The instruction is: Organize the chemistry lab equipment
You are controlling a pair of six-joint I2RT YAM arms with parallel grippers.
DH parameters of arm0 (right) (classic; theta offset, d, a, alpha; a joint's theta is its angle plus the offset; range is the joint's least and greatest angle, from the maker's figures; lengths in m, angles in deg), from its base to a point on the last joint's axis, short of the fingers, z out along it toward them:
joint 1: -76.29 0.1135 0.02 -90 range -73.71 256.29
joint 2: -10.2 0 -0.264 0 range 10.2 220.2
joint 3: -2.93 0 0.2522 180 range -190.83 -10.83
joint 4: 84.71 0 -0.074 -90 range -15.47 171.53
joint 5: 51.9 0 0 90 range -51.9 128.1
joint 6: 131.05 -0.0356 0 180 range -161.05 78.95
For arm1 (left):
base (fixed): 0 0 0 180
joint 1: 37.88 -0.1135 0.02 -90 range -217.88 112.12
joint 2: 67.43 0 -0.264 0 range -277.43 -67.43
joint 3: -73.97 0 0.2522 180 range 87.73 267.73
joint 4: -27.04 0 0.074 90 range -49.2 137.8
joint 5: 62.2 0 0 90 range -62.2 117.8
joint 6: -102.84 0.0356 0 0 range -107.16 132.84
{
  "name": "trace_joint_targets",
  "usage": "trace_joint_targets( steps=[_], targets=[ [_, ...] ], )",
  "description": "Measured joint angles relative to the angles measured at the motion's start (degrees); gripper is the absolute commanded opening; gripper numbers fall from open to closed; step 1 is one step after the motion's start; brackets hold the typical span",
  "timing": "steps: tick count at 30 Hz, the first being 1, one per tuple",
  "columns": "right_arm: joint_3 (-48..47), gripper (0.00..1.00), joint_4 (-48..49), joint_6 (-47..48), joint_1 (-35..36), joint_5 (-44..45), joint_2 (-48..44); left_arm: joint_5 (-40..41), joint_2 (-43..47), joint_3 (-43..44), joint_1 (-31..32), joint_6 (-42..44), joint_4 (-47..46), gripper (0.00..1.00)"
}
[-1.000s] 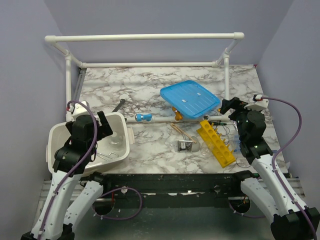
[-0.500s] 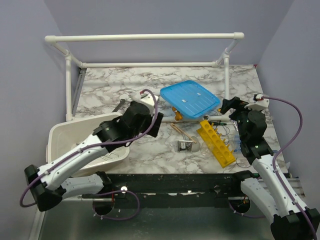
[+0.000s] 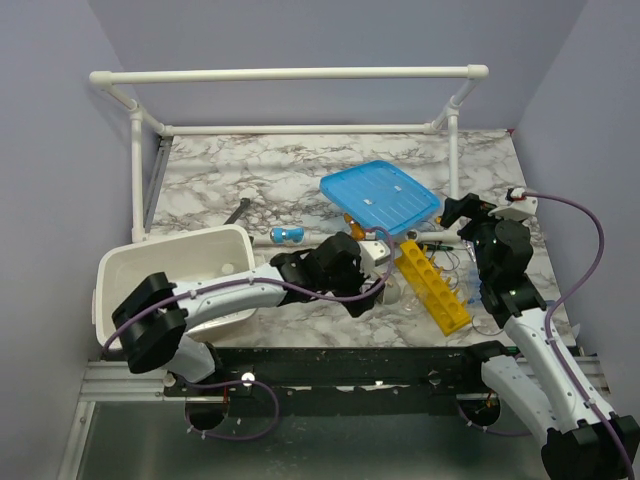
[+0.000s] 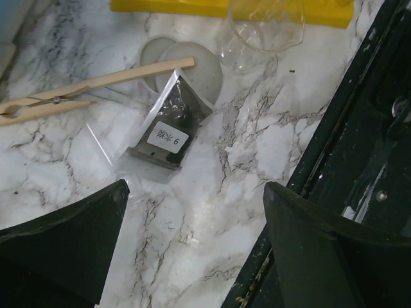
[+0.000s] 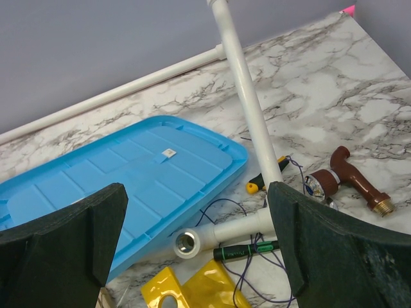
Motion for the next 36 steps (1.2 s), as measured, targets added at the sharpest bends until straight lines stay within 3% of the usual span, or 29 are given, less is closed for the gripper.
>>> trace_joint_targets(
  steps=[11,21,23,27,30,36],
  targets=[
    [0.0,1.00,0.0,0.0,0.0,0.0,-0.2,-1.7,-11.5,2.1,2.2,10.3,-3.2,0.93],
    [0.0,1.00,0.0,0.0,0.0,0.0,-0.1,5.6,-17.0,2.8,4.3,16.2,-7.4,0.93],
    [0.0,1.00,0.0,0.0,0.0,0.0,-0.1,7.2,-17.7,2.8,4.5,16.9,-8.3,0.89],
    [0.0,1.00,0.0,0.0,0.0,0.0,-0.1,11.6,-18.7,2.8,5.0,18.3,-10.4,0.63],
    [0.0,1.00,0.0,0.0,0.0,0.0,-0.1,14.7,-19.0,2.8,5.7,19.2,-12.7,0.53],
    [0.0,1.00,0.0,0.0,0.0,0.0,-0.1,17.7,-19.5,2.7,6.2,19.7,-14.9,0.58]
  ],
)
